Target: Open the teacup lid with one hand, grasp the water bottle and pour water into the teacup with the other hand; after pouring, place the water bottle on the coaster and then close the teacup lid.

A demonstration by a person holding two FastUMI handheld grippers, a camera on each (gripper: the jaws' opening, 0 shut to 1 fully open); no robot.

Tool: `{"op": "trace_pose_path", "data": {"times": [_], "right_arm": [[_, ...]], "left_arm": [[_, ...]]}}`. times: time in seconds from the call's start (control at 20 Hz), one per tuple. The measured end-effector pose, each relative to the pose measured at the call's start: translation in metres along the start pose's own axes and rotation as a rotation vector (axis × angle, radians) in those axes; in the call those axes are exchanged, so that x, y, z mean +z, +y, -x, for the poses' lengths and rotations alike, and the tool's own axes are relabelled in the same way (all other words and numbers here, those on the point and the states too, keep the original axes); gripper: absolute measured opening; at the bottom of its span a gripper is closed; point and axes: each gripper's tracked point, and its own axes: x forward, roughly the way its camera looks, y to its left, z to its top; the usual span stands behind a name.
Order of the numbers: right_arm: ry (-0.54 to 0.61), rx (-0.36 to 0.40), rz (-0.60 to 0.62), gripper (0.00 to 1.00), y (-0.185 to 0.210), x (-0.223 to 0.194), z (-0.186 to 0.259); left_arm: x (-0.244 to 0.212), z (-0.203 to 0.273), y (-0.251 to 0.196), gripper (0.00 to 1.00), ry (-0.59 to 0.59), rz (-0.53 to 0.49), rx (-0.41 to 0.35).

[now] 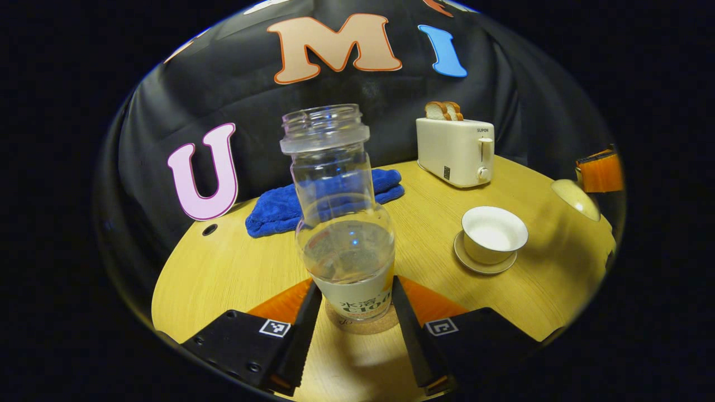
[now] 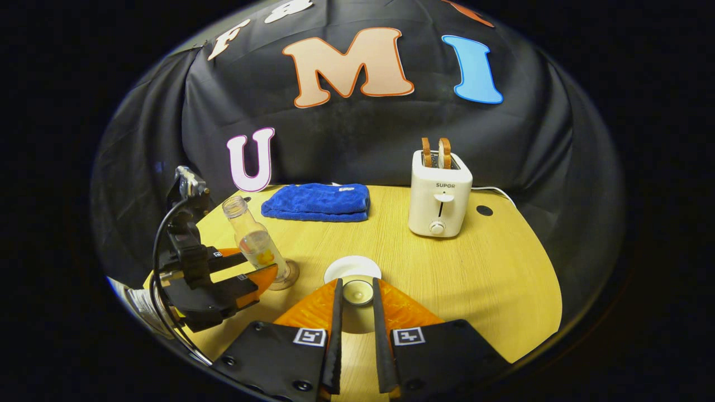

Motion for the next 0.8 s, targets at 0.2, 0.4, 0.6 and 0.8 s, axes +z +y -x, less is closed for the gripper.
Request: {"op": "trace_pose_path", "data": {"times": [0.2,0.4,0.6,0.8], "right_arm": [[0.003,-0.001,-0.001,0.29,0.0,-0.001,0.0],[0.003,0.001,-0.005,0.29,0.002,0.0,-0.004],[-0.012,0.008,-0.009,0.29,0.005,0.005,-0.009],[-0.027,0.011,-0.015,0.29,0.004,0.009,-0.023]], "left_arm": [[-0.003,0.002,0.0,0.76,0.004,0.017,0.005],[0.001,0.005,0.003,0.9,-0.018,0.024,0.017],[0.003,0.021,0.008,0.98,-0.03,0.034,0.027],[0.022,0.052,0.012,0.97,-0.094,0.028,0.046]]}}
